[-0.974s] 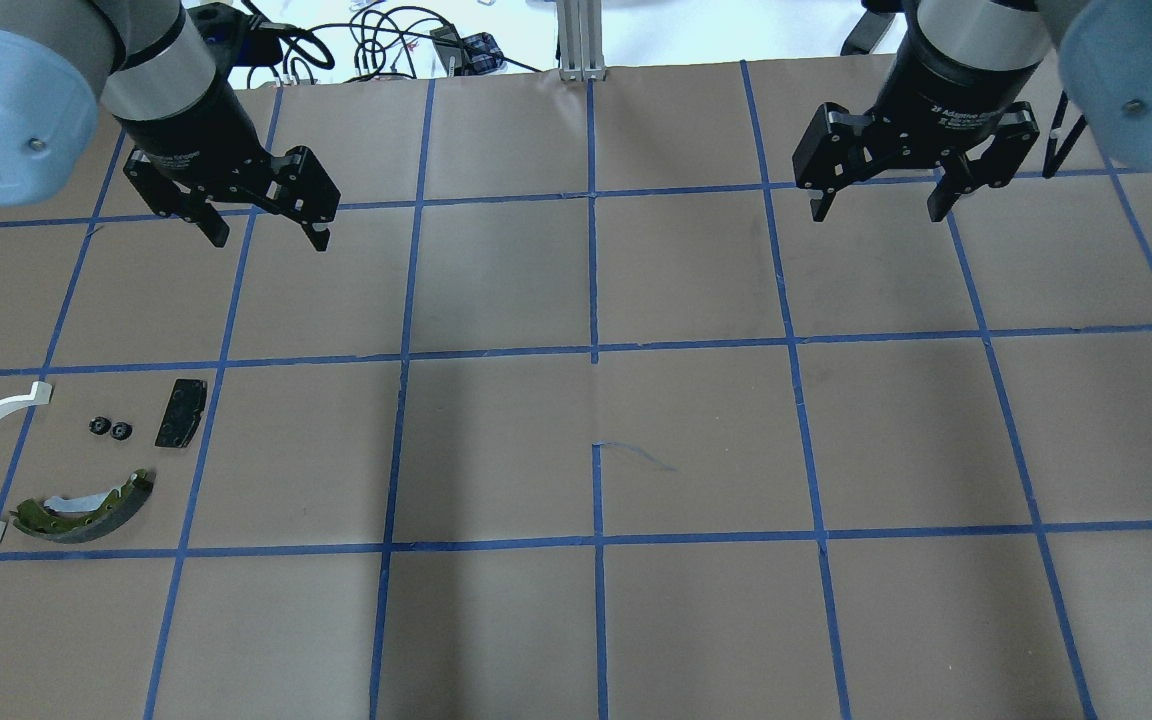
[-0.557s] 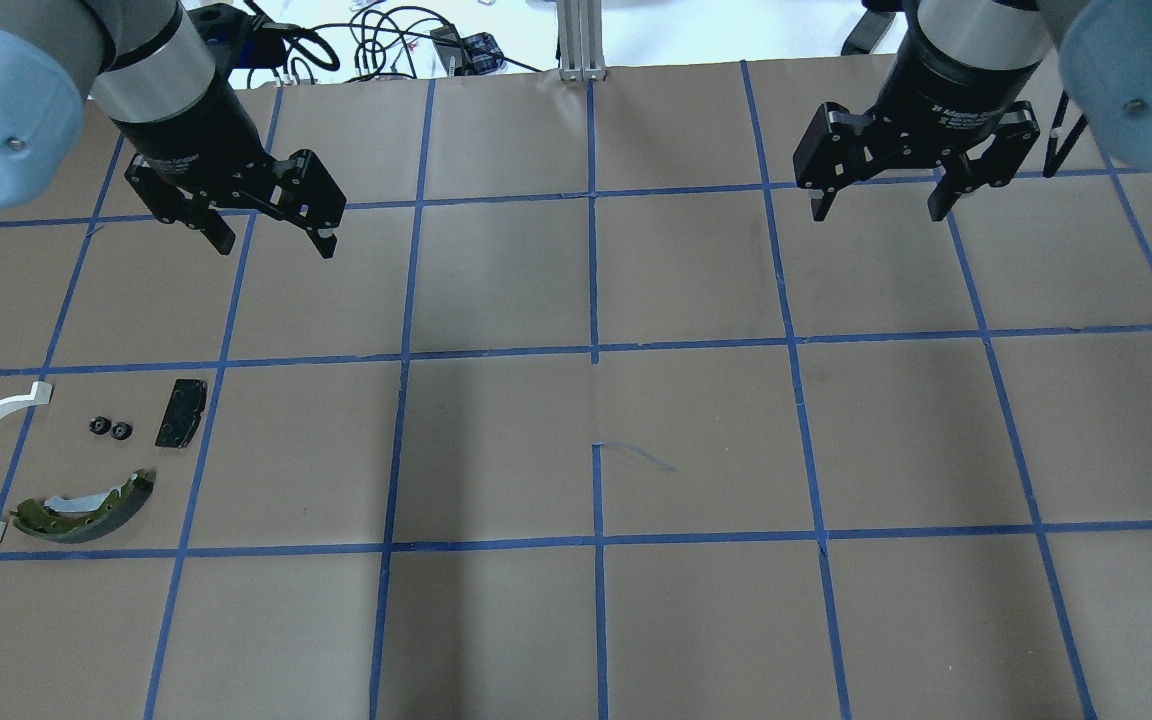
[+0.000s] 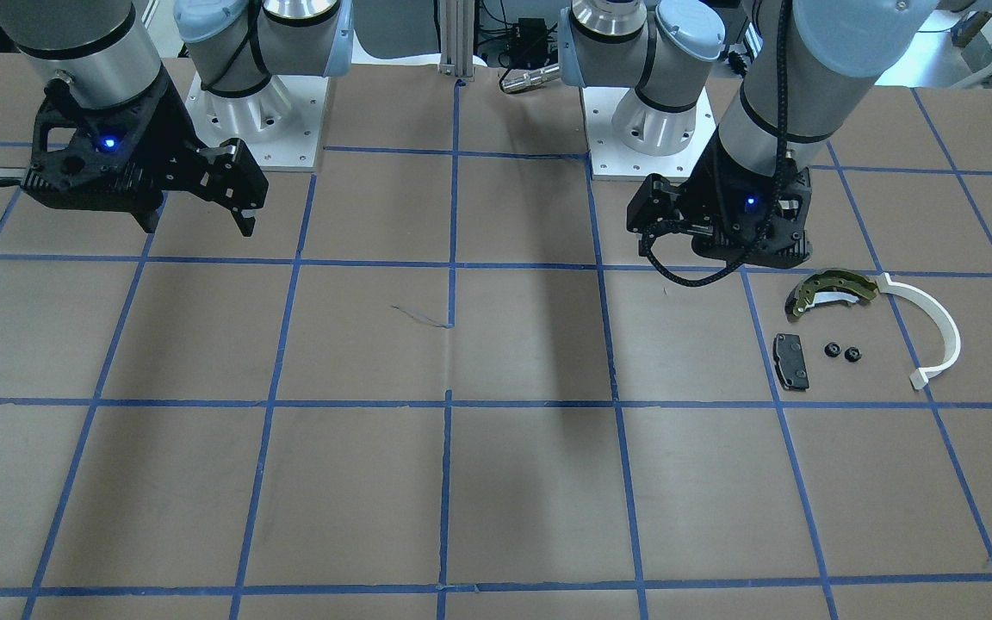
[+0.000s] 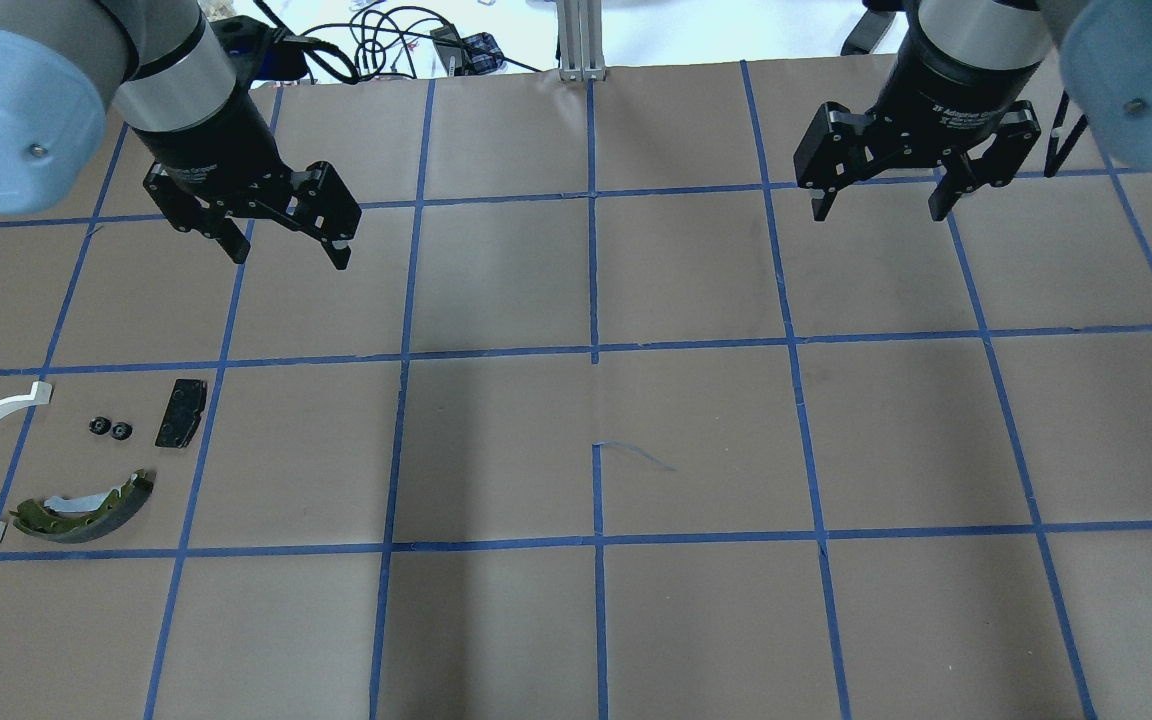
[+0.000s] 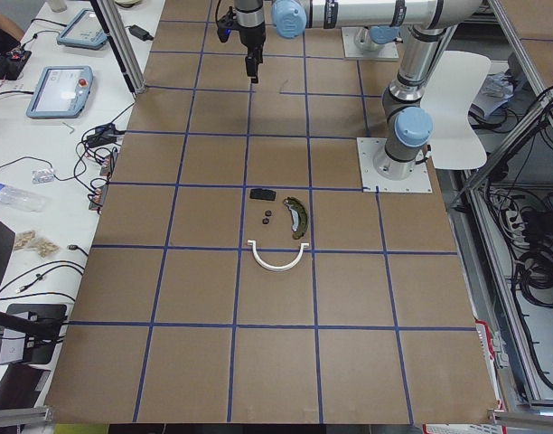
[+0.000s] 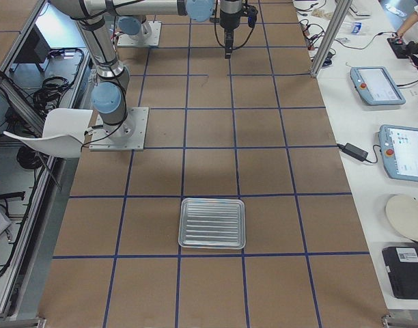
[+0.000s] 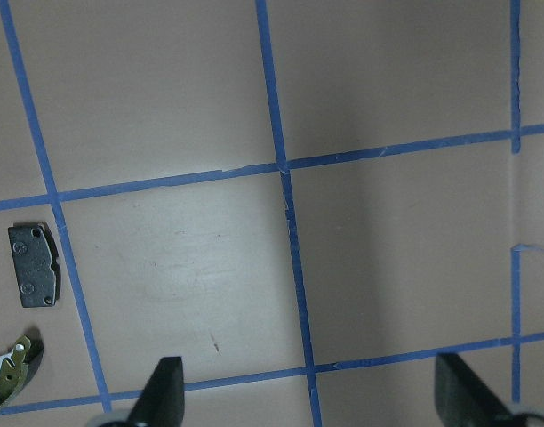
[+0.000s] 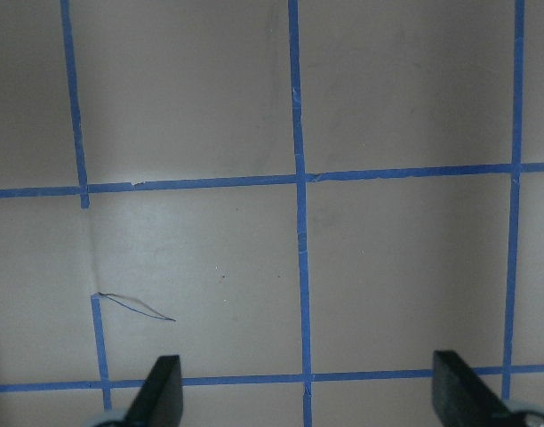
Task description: Place bearing gear from tray to pile
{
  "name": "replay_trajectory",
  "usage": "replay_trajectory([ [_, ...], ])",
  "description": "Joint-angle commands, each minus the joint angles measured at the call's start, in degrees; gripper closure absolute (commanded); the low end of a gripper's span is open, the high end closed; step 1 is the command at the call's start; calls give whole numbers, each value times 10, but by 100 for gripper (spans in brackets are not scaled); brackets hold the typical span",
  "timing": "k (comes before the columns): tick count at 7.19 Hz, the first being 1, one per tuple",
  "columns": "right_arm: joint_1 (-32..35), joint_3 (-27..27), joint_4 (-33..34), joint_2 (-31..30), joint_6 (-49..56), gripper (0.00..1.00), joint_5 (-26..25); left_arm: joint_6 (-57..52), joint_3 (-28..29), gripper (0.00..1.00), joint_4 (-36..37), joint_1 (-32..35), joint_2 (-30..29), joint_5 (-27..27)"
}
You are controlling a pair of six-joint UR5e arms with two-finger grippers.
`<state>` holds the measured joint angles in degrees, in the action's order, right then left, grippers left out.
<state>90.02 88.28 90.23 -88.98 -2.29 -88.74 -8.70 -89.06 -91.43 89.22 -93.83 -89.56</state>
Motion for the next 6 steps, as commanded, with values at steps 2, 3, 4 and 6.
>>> replay_trajectory([
  [2, 1, 0, 0, -1, 0, 0, 1, -5, -5, 0, -9, -2, 15, -3],
  [3, 1, 0, 0, -1, 0, 0, 1, -6, -10, 0, -9, 3, 17, -5],
  [4, 0, 0, 0, -1, 0, 0, 1, -6, -14, 0, -9, 1, 20, -3],
  [6, 0, 0, 0, -1, 0, 0, 1, -4, -20, 0, -9, 3, 19, -3],
])
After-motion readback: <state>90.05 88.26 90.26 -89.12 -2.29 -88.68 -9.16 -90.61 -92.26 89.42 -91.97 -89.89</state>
